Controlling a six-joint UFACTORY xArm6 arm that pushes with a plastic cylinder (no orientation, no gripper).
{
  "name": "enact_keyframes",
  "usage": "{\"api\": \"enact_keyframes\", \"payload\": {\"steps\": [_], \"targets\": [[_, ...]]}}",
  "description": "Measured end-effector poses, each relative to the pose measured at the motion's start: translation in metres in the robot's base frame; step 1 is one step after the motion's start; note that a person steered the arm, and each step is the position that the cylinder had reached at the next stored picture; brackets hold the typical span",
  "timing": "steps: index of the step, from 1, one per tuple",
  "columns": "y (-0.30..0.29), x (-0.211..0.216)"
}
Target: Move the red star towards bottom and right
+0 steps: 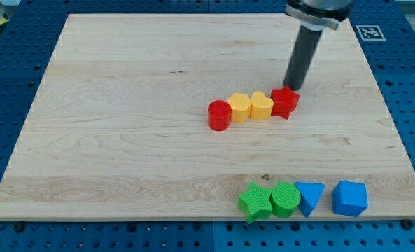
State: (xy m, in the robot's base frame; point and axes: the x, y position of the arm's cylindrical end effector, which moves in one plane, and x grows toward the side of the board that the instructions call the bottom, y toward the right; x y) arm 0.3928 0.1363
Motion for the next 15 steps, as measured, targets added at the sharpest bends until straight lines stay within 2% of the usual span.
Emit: {"api": "enact_keyframes", "payload": {"steps": [2, 8, 10, 14, 15], "targets": [[-0.045, 0.000], [-0.003, 0.048], [-0.019, 0.050], [-0.029, 0.110], [-0.019, 0.111]]}}
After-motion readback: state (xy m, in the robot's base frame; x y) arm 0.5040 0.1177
